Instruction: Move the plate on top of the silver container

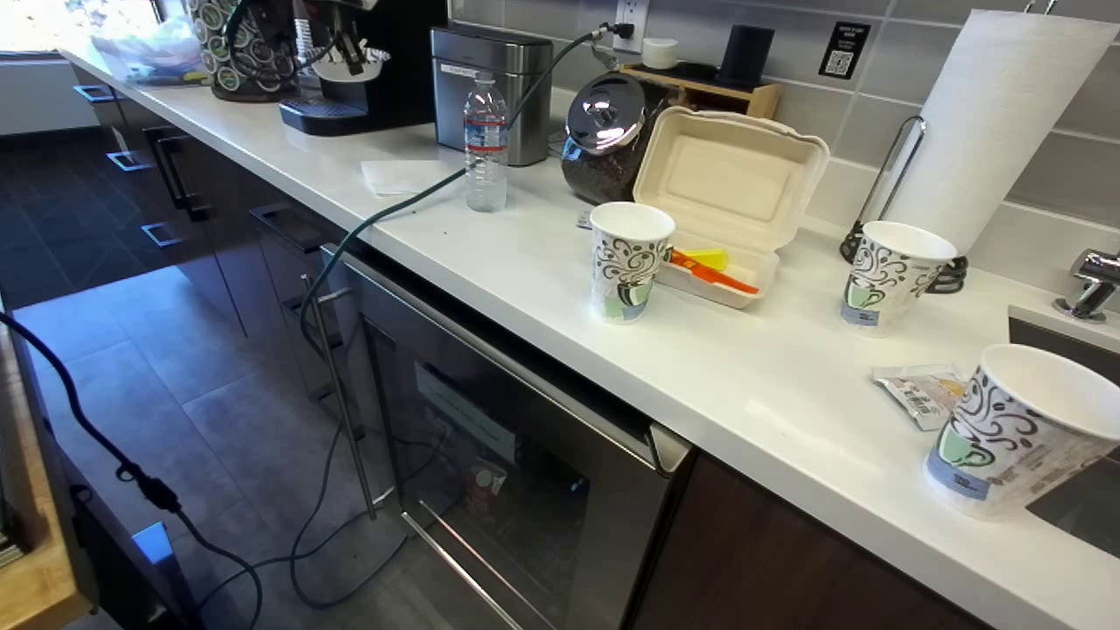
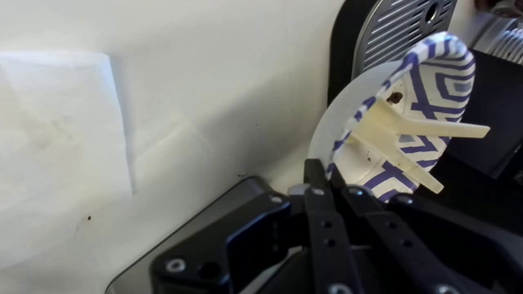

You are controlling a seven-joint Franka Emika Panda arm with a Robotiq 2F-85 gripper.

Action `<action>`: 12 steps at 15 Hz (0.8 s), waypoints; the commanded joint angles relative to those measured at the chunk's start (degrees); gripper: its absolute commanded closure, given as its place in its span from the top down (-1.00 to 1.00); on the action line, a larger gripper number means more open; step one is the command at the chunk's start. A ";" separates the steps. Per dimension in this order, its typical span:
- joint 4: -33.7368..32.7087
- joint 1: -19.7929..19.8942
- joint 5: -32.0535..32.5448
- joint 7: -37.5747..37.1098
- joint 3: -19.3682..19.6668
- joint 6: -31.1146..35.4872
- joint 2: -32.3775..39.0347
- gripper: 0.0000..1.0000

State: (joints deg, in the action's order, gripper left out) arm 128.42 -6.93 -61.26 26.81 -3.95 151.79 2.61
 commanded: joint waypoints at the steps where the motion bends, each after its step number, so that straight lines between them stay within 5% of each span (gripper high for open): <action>1: -0.84 2.02 14.24 -15.88 0.95 -5.09 -4.04 -0.99; 3: -4.99 2.80 20.00 -24.44 1.28 -8.68 -3.72 -0.99; 5: -7.64 3.17 17.00 -21.85 1.70 -15.80 -4.27 -0.99; 6: -5.56 2.86 17.59 -21.46 1.18 -10.36 -4.08 -0.95; 9: -7.78 3.22 17.50 -21.47 1.40 -14.52 -4.23 -0.99; 12: -10.55 2.39 17.95 -28.01 0.06 -2.04 -2.42 -0.99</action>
State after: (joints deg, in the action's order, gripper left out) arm 120.54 -4.03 -43.94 4.34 -2.89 142.02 -1.44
